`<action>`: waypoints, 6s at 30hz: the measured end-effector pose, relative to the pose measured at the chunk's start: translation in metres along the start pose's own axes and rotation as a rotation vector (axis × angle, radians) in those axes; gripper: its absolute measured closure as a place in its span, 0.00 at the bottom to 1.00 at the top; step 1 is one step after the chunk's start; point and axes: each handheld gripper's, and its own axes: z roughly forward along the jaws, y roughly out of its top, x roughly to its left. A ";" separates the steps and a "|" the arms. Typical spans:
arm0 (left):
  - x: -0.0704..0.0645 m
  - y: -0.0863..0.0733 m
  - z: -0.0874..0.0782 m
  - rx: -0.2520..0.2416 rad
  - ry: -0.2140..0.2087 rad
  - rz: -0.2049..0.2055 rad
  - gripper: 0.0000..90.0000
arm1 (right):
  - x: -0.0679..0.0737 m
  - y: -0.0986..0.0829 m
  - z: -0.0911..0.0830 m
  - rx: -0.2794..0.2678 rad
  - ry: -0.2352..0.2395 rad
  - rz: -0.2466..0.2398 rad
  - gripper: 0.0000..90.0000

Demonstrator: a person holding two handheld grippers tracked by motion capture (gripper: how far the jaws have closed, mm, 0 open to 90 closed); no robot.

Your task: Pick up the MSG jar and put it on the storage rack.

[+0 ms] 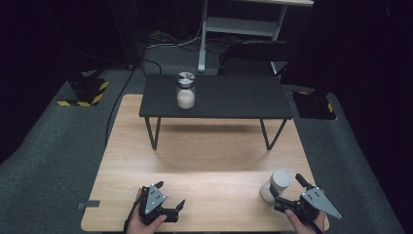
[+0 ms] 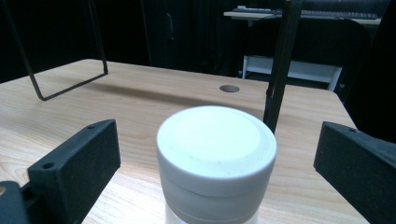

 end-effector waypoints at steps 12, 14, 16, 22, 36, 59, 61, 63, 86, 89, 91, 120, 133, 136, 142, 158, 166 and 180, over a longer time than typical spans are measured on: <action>0.001 0.000 0.000 0.002 -0.004 -0.003 0.00 | -0.004 -0.009 0.008 0.033 0.014 0.031 0.01; 0.001 0.000 0.000 0.003 -0.003 -0.003 0.00 | -0.005 -0.009 0.008 0.035 0.017 0.033 0.01; 0.001 0.001 0.000 0.004 -0.003 -0.002 0.00 | -0.005 -0.009 0.008 0.035 0.019 0.036 0.01; 0.001 0.001 0.000 0.004 -0.005 -0.001 0.00 | -0.005 -0.010 0.009 0.037 0.018 0.045 0.01; 0.001 0.000 0.000 0.003 -0.005 -0.001 0.00 | -0.005 -0.012 0.007 0.026 0.020 0.038 0.25; 0.001 0.000 0.000 0.002 -0.004 -0.001 0.00 | -0.006 -0.022 0.008 -0.002 0.026 0.032 0.37; 0.001 0.000 0.000 0.001 -0.005 -0.004 0.00 | -0.006 -0.023 0.008 -0.008 0.026 0.033 0.37; 0.001 0.000 0.000 0.000 -0.005 -0.008 0.00 | -0.006 -0.025 0.008 -0.012 0.026 0.033 0.37; 0.003 -0.001 -0.001 -0.001 -0.010 -0.010 0.00 | 0.004 -0.017 0.004 -0.020 0.022 0.013 0.38; 0.003 -0.001 -0.001 -0.001 -0.011 -0.011 0.00 | 0.007 -0.014 0.004 -0.025 0.030 0.010 0.38; 0.004 -0.001 -0.001 -0.001 -0.011 -0.012 0.00 | 0.010 -0.010 0.004 -0.025 0.037 0.013 0.38; 0.006 -0.002 -0.002 -0.008 -0.014 -0.028 0.00 | 0.033 0.053 0.026 -0.071 0.091 0.008 0.38; 0.008 -0.003 -0.002 -0.009 -0.018 -0.038 0.00 | 0.040 0.076 0.042 -0.070 0.106 0.014 0.38; 0.009 -0.003 -0.003 -0.012 -0.019 -0.046 0.00 | 0.042 0.079 0.045 -0.070 0.108 0.009 0.38; 0.009 -0.003 -0.003 -0.012 -0.021 -0.044 0.00 | 0.047 0.087 0.051 -0.070 0.117 0.003 0.38; 0.009 -0.003 -0.003 -0.012 -0.025 -0.044 0.00 | 0.054 0.117 0.065 -0.090 0.126 -0.007 0.38; 0.009 -0.003 -0.003 -0.012 -0.025 -0.044 0.00 | 0.056 0.136 0.073 -0.108 0.121 -0.012 0.38; 0.009 -0.002 -0.002 -0.004 -0.023 -0.045 0.00 | 0.054 0.163 0.089 -0.113 0.107 0.002 0.38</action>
